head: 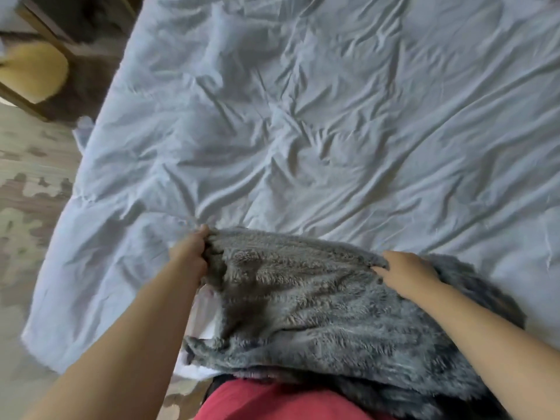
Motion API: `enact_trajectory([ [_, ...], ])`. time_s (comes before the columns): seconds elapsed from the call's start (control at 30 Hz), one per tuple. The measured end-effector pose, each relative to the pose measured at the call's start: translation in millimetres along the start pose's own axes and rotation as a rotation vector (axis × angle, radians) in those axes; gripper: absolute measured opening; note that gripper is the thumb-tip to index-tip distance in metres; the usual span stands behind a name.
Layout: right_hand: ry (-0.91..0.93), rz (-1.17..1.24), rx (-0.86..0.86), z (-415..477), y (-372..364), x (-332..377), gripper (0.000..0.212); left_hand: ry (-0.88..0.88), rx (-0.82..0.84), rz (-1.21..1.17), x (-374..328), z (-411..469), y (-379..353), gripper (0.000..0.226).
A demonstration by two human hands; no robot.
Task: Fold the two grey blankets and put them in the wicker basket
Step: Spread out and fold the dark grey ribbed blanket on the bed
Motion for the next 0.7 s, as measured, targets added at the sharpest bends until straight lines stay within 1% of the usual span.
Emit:
enact_trajectory([
  [0.1, 0.065, -0.095, -0.092, 6.2, -6.5, 8.2, 0.024, 0.042, 0.301, 0.217, -3.3, -14.5, -8.9, 0.024],
  [0.13, 0.067, -0.104, -0.115, 7.6, -5.8, 8.5, 0.023, 0.046, 0.388, 0.282, -5.1, -20.5, -9.9, 0.032],
  [0.2, 0.062, -0.113, -0.141, 10.6, -5.8, 7.7, 0.025, 0.07, 0.537, 0.34, -3.9, -26.3, -8.1, 0.053],
  [0.23, 0.057, -0.109, -0.144, 12.1, -6.7, 7.2, 0.027, 0.072, 0.577, 0.368, -2.1, -29.4, -4.2, 0.058],
  [0.3, 0.045, -0.112, -0.132, 12.7, -7.7, 7.5, 0.03, 0.076, 0.646, 0.438, 1.2, -33.6, 9.6, 0.052],
  [0.4, 0.035, -0.133, -0.13, 13.2, -7.4, 7.8, 0.03, 0.18, 0.741, 0.62, 9.1, -40.5, 39.5, 0.051],
  [0.43, 0.032, -0.141, -0.132, 13.3, -7.2, 7.7, 0.029, 0.171, 0.7, 0.68, 10.7, -36.7, 49.3, 0.036],
  [0.47, 0.026, -0.146, -0.136, 12.8, -6.8, 7.8, 0.028, 0.139, 0.621, 0.694, 10.7, -34.0, 58.3, 0.018],
  [0.53, 0.01, -0.133, -0.166, 8.9, -4.9, 8.8, 0.034, 0.019, 0.333, 0.703, 8.5, -17.8, 78.1, 0.024],
  [0.57, 0.001, -0.107, -0.188, 5.8, -3.7, 9.5, 0.039, -0.059, 0.17, 0.766, 6.4, -12.5, 87.4, 0.024],
  [0.6, -0.007, -0.07, -0.214, 1.4, -1.7, 10.2, 0.043, -0.149, 0.034, 0.889, 4.4, -8.3, 94.0, 0.025],
  [0.63, -0.016, -0.041, -0.244, -4.6, 0.6, 10.6, 0.044, -0.211, -0.063, 1.071, 3.7, -9.5, 97.1, 0.031],
  [0.7, -0.072, -0.028, -0.323, -22.1, 6.1, 8.8, 0.045, -0.241, -0.128, 1.467, 6.6, -18.3, 95.1, 0.045],
])
Point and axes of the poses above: each hand's wrist, its own z-axis towards the middle knuckle, its own y-axis out of the back of the hand, x = y × z, the point moved 4 cm from there along z, towards the middle knuckle, and after that the axes turned 7 degrees about z, right-handed, at the moved point
